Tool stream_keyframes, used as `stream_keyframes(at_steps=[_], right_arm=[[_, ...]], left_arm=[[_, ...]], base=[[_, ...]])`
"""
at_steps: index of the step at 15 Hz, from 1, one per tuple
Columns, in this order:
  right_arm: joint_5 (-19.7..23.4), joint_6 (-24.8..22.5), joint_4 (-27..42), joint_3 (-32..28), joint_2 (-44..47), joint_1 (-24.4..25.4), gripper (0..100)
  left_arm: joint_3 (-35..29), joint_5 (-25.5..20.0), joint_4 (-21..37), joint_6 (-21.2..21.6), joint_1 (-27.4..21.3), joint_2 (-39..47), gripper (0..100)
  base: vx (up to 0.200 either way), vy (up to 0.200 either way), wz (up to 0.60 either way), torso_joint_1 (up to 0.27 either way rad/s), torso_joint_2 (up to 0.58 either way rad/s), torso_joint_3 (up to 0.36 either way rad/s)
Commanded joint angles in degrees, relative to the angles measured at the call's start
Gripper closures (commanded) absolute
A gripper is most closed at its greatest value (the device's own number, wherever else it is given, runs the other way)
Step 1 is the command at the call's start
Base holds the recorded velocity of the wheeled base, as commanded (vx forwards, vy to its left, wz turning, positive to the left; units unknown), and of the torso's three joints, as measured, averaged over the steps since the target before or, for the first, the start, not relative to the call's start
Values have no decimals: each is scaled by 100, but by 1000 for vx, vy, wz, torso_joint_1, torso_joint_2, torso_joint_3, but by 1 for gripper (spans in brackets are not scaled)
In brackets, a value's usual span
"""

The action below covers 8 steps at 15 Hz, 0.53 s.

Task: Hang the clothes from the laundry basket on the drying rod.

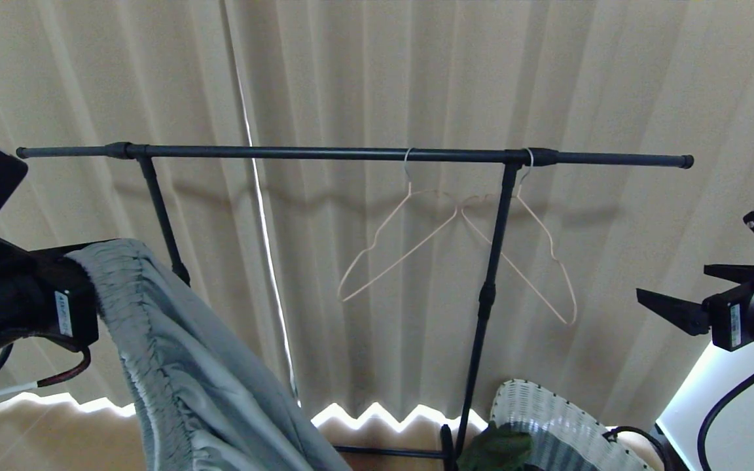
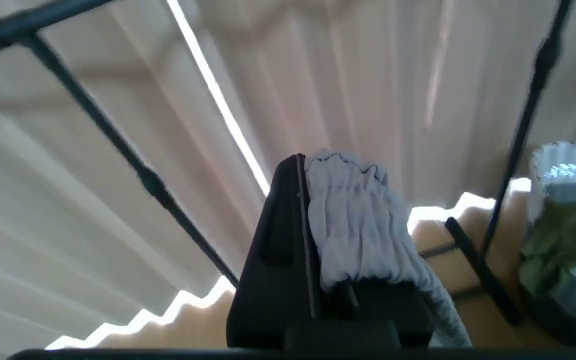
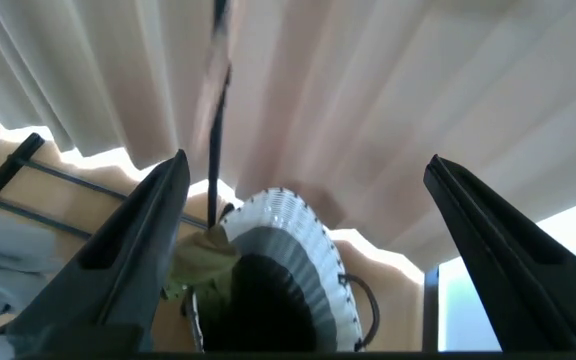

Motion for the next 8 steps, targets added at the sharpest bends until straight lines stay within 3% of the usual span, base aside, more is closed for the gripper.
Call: stream_keyframes(at_steps=[1,6,8], right_arm=[[-3,-1,10,-11,2,24,0],[-3,-1,71,-55,-16,164,0],[-20,-1,80,-99,-16,287,0]], left_arm=[[1,-1,5,1,-3,-17,100],[124,-1,-12,10,-3,-113,100],[291,-10,-21,27,-3,-245,100]], base=[[200,0,0,-17,-7,2],[200,0,0,8,3,0],[0,0,0,0,0,0]])
